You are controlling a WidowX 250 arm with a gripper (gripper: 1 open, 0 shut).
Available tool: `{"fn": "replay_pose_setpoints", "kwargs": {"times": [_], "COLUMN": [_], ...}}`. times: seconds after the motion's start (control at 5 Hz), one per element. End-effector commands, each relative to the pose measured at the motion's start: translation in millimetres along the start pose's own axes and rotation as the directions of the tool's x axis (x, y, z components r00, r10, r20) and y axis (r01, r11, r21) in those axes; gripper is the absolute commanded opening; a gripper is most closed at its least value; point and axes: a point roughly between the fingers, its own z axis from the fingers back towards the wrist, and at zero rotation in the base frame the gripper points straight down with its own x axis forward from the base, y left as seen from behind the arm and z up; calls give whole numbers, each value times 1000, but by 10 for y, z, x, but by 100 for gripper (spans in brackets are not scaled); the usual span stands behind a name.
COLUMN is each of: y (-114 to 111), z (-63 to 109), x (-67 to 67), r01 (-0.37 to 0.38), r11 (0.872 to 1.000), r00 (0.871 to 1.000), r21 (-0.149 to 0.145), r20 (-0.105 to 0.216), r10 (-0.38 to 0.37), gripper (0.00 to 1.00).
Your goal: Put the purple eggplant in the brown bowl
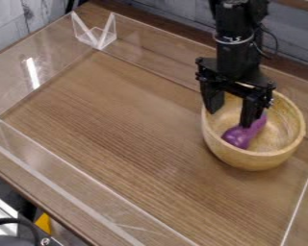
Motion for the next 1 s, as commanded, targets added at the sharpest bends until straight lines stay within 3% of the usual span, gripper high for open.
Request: {"fn": "replay_pose_setpoints", "kwargs": {"times": [0.0, 0.4, 0.8], "y": [-157, -95, -20], "z": [268, 281, 426], "x": [120, 61, -108], "r01": [32, 129, 199], "r11": [999, 992, 980], "r00": [997, 990, 979], "r21": [8, 5, 7], "r20": [73, 58, 53], "r10": [-32, -129, -199], "gripper": [100, 100, 100]}}
